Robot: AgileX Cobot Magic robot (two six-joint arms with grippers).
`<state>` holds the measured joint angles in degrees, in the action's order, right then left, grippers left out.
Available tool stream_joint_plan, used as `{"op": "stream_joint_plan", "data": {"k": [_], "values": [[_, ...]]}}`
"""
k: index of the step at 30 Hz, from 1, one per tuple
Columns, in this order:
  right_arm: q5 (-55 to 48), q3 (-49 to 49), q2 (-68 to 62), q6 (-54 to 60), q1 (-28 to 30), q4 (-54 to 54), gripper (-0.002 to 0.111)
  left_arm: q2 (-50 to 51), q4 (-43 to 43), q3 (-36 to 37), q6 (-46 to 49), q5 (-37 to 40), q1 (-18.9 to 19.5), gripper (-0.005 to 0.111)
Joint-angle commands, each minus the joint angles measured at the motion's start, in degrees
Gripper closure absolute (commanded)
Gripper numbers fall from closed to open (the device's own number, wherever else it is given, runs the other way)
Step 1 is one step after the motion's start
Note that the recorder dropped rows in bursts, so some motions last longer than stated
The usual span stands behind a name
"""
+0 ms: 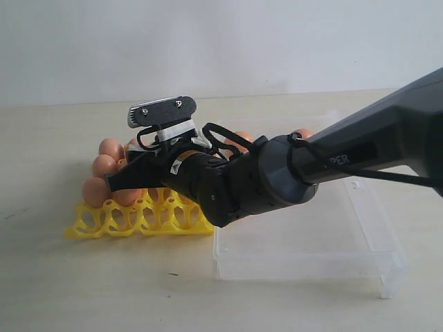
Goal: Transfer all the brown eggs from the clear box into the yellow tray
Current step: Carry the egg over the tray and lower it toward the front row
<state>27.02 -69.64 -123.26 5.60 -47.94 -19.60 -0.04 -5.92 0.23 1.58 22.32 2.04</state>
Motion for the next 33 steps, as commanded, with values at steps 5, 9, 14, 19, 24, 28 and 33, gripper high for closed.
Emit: {"op": "stream_joint_plan", "data": {"k": [5,9,14,19,24,28,33], "values": [[2.3,0.1,-0.1,-0.1,0.0,0.8,0.108,0.0,0.1,-0.2,-0.3,-0.5,-0.3,0.107],[2.3,0.1,-0.1,0.6,0.0,0.8,0.108,0.0,0.1,-0.2,-0.3,-0.5,-0.3,0.107],[3.0,0.1,-0.6,0.6,0.0,0.5,0.108,0.0,0.1,-0.2,-0.3,-0.5,-0.3,0.107],[2.0,0.1,-0.6,0.3,0.1,0.3,0.108,0.0,0.1,-0.2,-0.3,-0.5,-0.3,0.107],[1.3,0.0,-0.6,0.1,1.1,0.0,0.108,0.0,0.1,-0.2,-0.3,-0.5,-0.3,0.107],[0.7,-0.1,-0.6,0.1,1.6,0.2,0.108,0.0,0.1,-0.2,-0.3,-0.5,-0.3,0.107],[0.4,-0.1,-0.6,0.4,1.7,0.2,0.108,0.0,0.1,-0.2,-0.3,-0.5,-0.3,0.107]]}}
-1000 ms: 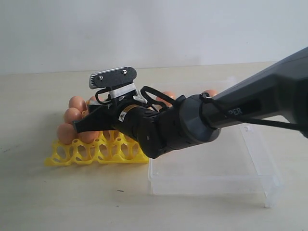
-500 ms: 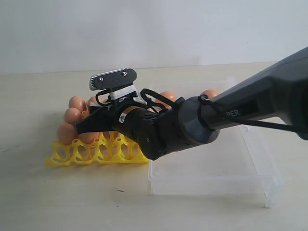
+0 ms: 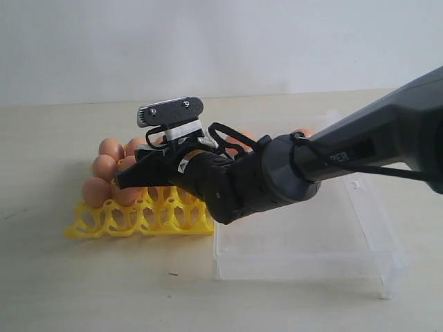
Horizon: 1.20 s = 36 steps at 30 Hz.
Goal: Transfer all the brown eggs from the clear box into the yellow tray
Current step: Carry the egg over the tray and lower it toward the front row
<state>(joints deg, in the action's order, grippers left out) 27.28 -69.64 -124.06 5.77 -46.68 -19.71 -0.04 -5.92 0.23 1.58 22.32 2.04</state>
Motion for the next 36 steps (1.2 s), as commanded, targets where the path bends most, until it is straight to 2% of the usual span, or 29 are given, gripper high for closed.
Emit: {"op": "stream_joint_plan", "data": {"k": [1,9,12,18,21,36], "values": [[0.2,-0.1,0.2,0.2,0.4,0.3,0.108,0.0,0.1,-0.2,-0.3,-0.5,-0.3,0.107],[0.2,-0.1,0.2,0.1,0.4,0.3,0.106,0.0,0.1,-0.2,-0.3,-0.5,-0.3,0.107],[0.2,-0.1,0.2,0.1,0.4,0.4,0.094,0.0,0.1,-0.2,-0.3,-0.5,-0.3,0.107],[-0.1,-1.7,0.2,0.1,0.4,0.4,0.061,0.0,0.1,-0.2,-0.3,-0.5,-0.3,0.107],[-0.8,-2.9,0.2,0.1,0.4,0.4,0.054,0.0,0.1,-0.2,-0.3,-0.5,-0.3,0.107],[-3.9,-3.3,1.9,0.2,0.4,0.2,0.053,0.0,0.1,-0.2,-0.3,-0.5,-0.3,0.107]]}}
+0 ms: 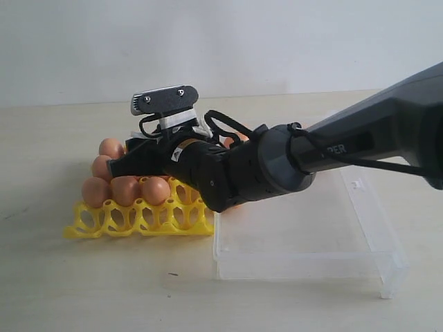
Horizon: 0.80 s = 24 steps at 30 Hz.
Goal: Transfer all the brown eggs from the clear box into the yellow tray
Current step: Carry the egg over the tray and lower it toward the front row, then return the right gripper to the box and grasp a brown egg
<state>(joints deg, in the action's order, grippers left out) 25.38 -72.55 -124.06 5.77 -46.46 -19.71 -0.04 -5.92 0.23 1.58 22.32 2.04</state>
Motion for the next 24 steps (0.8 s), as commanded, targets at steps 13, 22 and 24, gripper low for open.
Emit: {"op": "stream_joint_plan", "data": {"k": [13,22,24], "values": [[-23.8,8.3,21.3,14.7,6.1,-0.8,0.108,0.0,0.1,-0.2,-0.3,-0.5,-0.3,0.107],[-43.5,8.7,24.6,8.8,21.2,-2.1,0.102,0.0,0.1,-0.2,-0.3,-0.5,-0.3,0.107],[-49.6,6.2,23.3,10.7,23.7,-0.8,0.097,0.0,0.1,-0.2,-0.3,-0.5,-0.3,0.107]]}}
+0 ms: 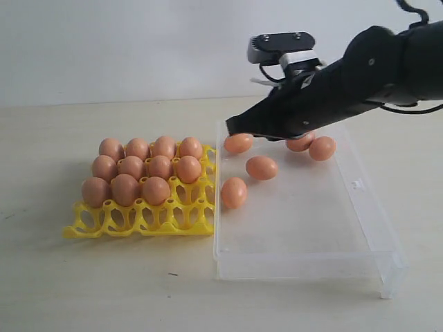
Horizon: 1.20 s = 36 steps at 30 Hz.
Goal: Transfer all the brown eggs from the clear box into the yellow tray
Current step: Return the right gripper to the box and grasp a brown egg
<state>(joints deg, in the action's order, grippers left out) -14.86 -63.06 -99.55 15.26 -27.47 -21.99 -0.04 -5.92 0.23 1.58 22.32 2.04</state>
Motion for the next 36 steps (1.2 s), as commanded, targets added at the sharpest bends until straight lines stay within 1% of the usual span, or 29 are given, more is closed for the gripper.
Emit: {"op": "stream_joint_plan", "data": {"k": [1,2,4,5,9,10,12,14,18,21,23,25,27,36], "values": [[-12.1,-4.9,-1.9,1.2,5.5,2.4,0.095,0.0,0.1,-0.2,-0.3,-0.5,-0.3,0.107],[-16.3,-6.7,-3.2,1.2,6.5,3.9,0.091,0.0,0.1,-0.2,-0.3,-0.5,-0.3,0.107],[-21.1,-10.0,-5.0,1.2,7.3,5.8,0.085,0.0,0.1,-0.2,-0.3,-0.5,-0.3,0.107],[-24.2,-12.3,-6.6,1.2,7.5,7.2,0.079,0.0,0.1,-0.2,-0.3,-0.5,-0.3,0.107],[-30.7,-18.9,-11.7,1.2,7.5,13.6,0.061,0.0,0.1,-0.2,-0.3,-0.5,-0.3,0.107],[-34.0,-22.6,-14.1,1.2,7.5,16.4,0.057,0.0,0.1,-0.2,-0.3,-0.5,-0.3,0.107],[-36.9,-27.6,-16.4,1.2,6.8,18.0,0.057,0.0,0.1,-0.2,-0.3,-0.5,-0.3,0.107],[-37.4,-30.7,-17.8,1.2,5.6,18.3,0.057,0.0,0.1,-0.2,-0.3,-0.5,-0.3,0.107],[-38.1,-34.4,-20.7,1.4,2.1,23.3,0.057,0.0,0.1,-0.2,-0.3,-0.5,-0.3,0.107],[-38.7,-36.3,-23.6,3.1,1.2,22.0,0.057,0.0,0.1,-0.2,-0.3,-0.5,-0.3,0.107],[-39.0,-37.2,-25.2,3.1,0.8,23.0,0.055,0.0,0.1,-0.2,-0.3,-0.5,-0.3,0.107],[-38.9,-38.0,-26.7,3.1,0.8,23.1,0.046,0.0,0.1,-0.2,-0.3,-0.5,-0.3,0.107],[-38.2,-38.0,-27.7,3.1,0.8,24.6,0.042,0.0,0.1,-0.2,-0.3,-0.5,-0.3,0.107],[-33.8,-38.0,-30.1,3.1,0.8,25.7,0.043,0.0,0.1,-0.2,-0.3,-0.5,-0.3,0.107]]}}
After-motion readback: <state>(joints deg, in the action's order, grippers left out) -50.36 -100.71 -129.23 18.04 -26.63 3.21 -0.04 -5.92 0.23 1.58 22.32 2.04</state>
